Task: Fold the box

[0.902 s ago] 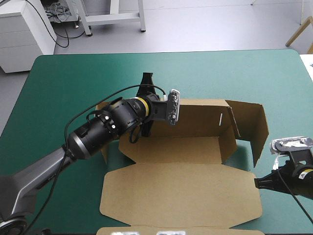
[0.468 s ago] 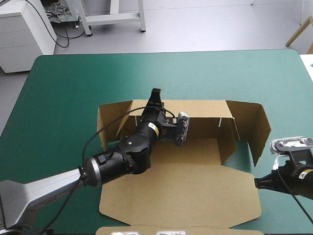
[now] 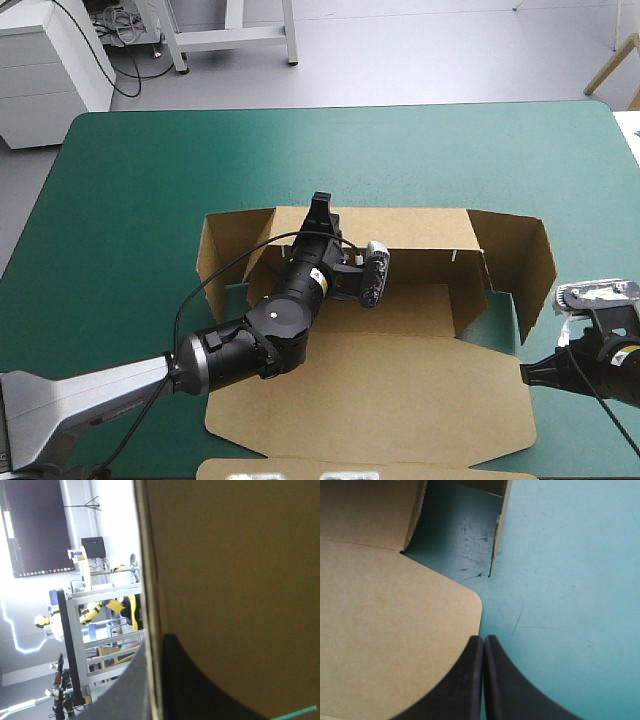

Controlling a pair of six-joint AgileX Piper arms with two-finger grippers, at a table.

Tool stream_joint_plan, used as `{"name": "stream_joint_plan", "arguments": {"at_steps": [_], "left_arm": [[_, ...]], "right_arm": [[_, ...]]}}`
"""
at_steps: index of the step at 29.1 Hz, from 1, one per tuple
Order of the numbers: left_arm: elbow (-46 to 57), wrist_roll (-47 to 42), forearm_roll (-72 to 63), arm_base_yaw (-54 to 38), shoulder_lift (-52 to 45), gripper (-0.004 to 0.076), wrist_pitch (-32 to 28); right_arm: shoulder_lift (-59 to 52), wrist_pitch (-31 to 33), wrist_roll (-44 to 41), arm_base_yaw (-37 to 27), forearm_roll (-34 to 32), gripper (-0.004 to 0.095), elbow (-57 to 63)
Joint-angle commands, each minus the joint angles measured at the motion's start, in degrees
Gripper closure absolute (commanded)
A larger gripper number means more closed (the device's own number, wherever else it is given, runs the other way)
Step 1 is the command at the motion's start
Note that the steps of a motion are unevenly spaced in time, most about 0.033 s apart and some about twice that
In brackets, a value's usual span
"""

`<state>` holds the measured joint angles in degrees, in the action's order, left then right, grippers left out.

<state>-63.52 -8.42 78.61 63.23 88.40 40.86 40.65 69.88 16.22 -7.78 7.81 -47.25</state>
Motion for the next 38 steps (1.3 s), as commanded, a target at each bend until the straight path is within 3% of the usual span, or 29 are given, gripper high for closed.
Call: {"name": "stream_joint_plan", "arguments": {"at_steps": [1, 9, 21, 25, 33, 35, 38], "left_arm": [[0.04, -4.24, 3.85, 0.76, -1.85, 0.0734, -1.81], [4.56, -14.34, 16.91, 0.76, -1.85, 0.0734, 0.68], [4.71, -14.46, 16.69, 0.76, -1.85, 0.0734, -1.00], [4.71, -15.43, 17.29, 0.76, -1.85, 0.0734, -1.36], [4.71, -16.06, 17.56, 0.76, -1.85, 0.0734, -1.26], [4.71, -16.78, 17.56, 0.76, -1.85, 0.0734, -1.26], [4.71, -17.08, 17.56, 0.76, -1.85, 0.0734, -1.26]], "right_arm": [[0.06, -2.19, 0.43, -0.26, 0.49, 0.0927, -1.39], [0.06, -2.19, 0.43, -0.26, 0.49, 0.0927, -1.39], [0.06, -2.30, -2.64, -0.26, 0.49, 0.0909, -1.39], [0.06, -2.30, -5.89, -0.26, 0.49, 0.0736, -1.39], [0.06, -3.26, -6.87, -0.26, 3.47, 0.0230, -1.39], [0.06, -3.83, -6.87, -0.26, 4.74, 0.0170, -1.39], [0.06, -4.43, -6.87, -0.26, 6.44, 0.0162, -1.39]]}}
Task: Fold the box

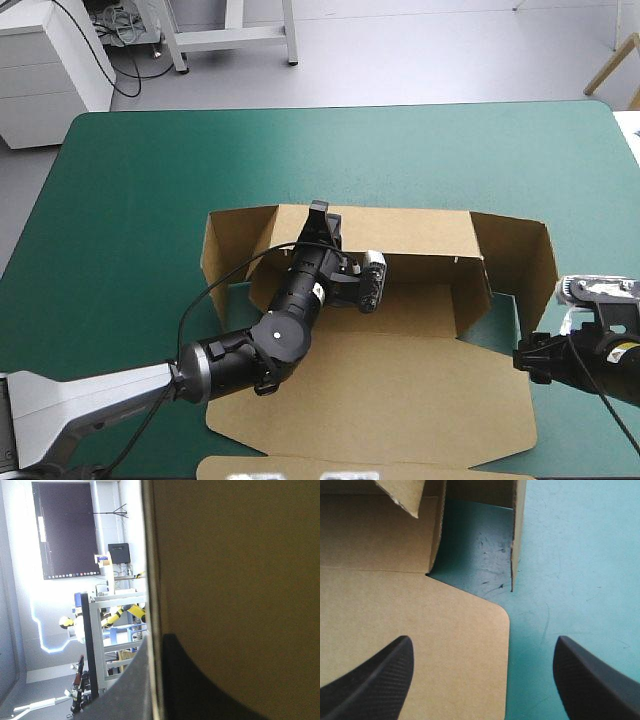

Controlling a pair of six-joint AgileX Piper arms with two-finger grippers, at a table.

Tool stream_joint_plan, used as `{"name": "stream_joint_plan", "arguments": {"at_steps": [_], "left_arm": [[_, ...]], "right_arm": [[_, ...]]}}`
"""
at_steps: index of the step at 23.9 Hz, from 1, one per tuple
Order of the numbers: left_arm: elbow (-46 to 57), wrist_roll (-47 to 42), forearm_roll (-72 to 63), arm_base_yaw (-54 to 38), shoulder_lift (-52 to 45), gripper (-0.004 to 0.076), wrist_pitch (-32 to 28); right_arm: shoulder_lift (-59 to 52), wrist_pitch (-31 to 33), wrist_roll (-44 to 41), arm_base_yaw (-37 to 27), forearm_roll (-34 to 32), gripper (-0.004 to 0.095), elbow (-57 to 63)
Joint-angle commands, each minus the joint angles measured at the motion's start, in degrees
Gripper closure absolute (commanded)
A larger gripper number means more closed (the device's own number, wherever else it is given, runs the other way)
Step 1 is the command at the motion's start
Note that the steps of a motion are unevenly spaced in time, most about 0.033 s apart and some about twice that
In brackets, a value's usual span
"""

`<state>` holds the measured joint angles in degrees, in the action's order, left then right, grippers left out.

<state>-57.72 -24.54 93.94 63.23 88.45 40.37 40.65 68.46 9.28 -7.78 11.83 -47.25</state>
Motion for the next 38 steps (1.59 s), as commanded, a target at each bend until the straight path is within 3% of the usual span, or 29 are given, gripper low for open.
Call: {"name": "stream_joint_plan", "arguments": {"at_steps": [1, 7, 13, 22, 31, 38], "left_arm": [[-1.08, -0.96, 2.23, 0.76, -1.90, 0.0734, -0.76], [-1.08, -0.96, 2.23, 0.76, -1.90, 0.0734, -0.65], [-1.08, -1.18, 2.23, 0.76, -1.90, 0.0734, -0.52], [-1.08, -5.35, 1.62, 0.76, -1.90, 0.0734, -0.02], [-1.08, -5.35, 1.62, 0.76, -1.90, 0.0734, -0.02], [-1.08, -5.43, 1.31, 0.76, -1.90, 0.0734, 0.22]], "right_arm": [[0.06, -3.01, 0.07, -0.26, 2.96, 0.0163, -1.39], [0.06, -4.18, 0.07, -0.26, 7.71, 0.0169, -1.39], [2.04, -6.71, -0.28, -0.26, 7.94, 0.0222, -4.98], [24.66, -7.58, -0.37, -0.26, 7.71, 0.0265, -31.91], [41.70, -9.30, 1.55, -0.26, 7.71, 0.0288, -39.98], [47.51, -8.64, 2.48, -0.26, 7.71, 0.0288, -40.23]]}}
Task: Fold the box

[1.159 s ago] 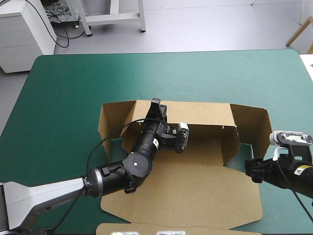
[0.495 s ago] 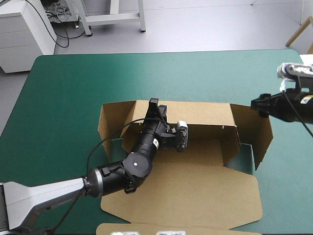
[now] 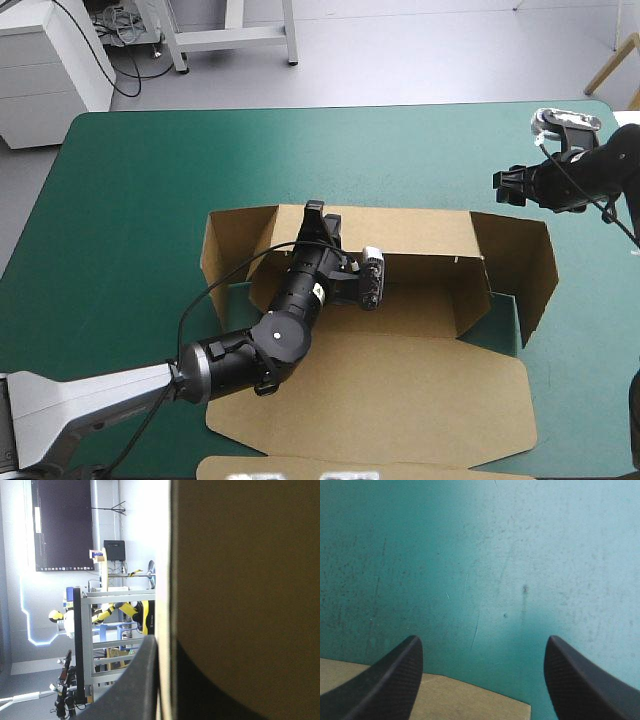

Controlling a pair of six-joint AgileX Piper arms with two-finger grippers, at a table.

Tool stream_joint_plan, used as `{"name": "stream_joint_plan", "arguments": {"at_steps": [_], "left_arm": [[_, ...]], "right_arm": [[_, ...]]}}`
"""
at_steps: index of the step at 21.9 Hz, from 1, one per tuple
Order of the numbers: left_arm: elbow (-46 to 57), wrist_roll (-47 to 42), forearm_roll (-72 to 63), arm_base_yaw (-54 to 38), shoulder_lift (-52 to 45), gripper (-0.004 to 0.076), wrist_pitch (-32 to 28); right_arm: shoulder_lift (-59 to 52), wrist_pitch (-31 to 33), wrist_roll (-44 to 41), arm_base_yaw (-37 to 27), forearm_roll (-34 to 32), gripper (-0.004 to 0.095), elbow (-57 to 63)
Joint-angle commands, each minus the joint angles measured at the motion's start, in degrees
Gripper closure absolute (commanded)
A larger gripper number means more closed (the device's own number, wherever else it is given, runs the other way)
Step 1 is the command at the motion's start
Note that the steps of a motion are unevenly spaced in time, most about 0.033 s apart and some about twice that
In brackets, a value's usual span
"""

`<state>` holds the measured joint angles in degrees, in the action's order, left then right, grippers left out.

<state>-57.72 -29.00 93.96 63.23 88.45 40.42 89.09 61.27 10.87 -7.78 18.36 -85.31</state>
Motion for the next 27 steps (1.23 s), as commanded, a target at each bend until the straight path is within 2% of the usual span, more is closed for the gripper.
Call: {"name": "stream_joint_plan", "arguments": {"at_steps": [1, 5, 9, 15, 19, 21, 24, 27], "left_arm": [[-1.08, -0.97, 0.92, 0.76, -1.90, 0.0734, 0.17], [-1.08, -2.58, 0.68, 0.76, -1.90, 0.0734, 0.17], [-1.08, -5.59, 0.68, 0.76, -1.90, 0.0734, 0.32], [-1.08, -6.85, 0.55, 0.76, -1.90, 0.0734, 0.32], [-1.08, -7.36, 0.55, 0.76, -1.90, 0.0734, 0.20], [-1.08, -7.12, 0.55, 0.76, -1.90, 0.0734, -0.08], [-1.08, -6.86, 0.77, 0.76, -1.90, 0.0734, -1.50], [-1.08, -6.86, 0.77, 0.76, -1.90, 0.0734, -1.87]], "right_arm": [[-0.75, -1.37, 1.06, -0.26, 1.18, 0.0288, -2.17], [-0.40, 0.89, 1.11, -0.26, 0.88, 0.0288, -2.17], [-0.50, 6.93, 2.35, -0.26, -1.46, 0.0288, -2.17], [-5.40, 7.59, 2.60, -0.26, -0.73, 0.0288, 3.26], [-12.28, 4.17, 6.08, -0.26, 2.32, 0.0288, 12.15], [-15.53, 2.81, 9.00, -0.26, 5.53, 0.0288, 16.44], [-18.34, 1.88, 17.74, -0.26, 13.46, 0.0288, 23.18], [-19.69, 0.00, 21.13, -0.26, 16.82, 0.0288, 26.65]]}}
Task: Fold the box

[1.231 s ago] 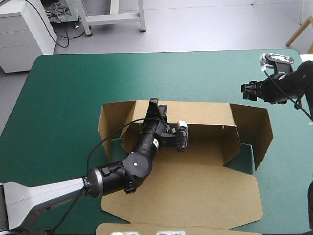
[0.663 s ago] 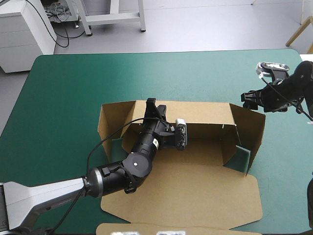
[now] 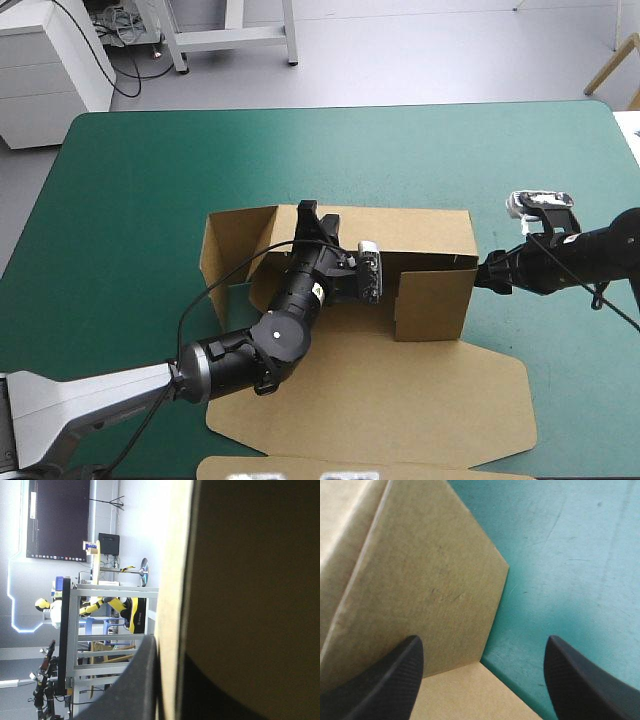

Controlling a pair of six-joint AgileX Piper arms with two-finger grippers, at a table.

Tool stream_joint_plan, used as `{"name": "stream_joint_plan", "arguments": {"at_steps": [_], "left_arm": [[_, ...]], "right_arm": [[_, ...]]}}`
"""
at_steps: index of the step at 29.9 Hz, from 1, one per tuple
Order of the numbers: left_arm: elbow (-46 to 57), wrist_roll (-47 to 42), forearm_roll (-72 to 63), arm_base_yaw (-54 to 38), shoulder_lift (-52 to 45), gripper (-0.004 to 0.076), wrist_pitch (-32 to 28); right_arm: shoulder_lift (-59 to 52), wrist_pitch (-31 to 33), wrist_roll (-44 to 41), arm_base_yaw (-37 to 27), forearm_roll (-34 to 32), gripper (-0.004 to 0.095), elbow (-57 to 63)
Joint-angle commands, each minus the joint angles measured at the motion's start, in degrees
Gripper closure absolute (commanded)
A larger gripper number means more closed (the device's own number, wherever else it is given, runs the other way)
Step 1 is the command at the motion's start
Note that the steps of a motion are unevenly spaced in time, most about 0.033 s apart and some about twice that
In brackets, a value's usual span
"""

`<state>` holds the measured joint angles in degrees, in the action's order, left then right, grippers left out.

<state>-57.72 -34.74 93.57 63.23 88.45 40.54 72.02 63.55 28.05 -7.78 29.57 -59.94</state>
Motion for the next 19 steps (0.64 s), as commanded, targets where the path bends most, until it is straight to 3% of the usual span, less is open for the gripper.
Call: {"name": "stream_joint_plan", "arguments": {"at_steps": [1, 10, 19], "left_arm": [[-1.08, -0.62, 1.15, 0.76, -1.90, 0.0734, -2.00], [-1.08, 0.97, 1.15, 0.76, -1.90, 0.0734, -2.96], [-1.08, 0.97, 1.15, 0.76, -1.90, 0.0734, -3.06]], "right_arm": [[-3.02, -2.72, 4.79, -0.26, 6.15, 0.0288, 2.13], [-5.62, -4.32, 18.56, -0.26, 8.49, 0.0288, 7.31], [-5.62, -4.21, 25.51, -0.26, 5.99, 0.0288, 7.31]]}}
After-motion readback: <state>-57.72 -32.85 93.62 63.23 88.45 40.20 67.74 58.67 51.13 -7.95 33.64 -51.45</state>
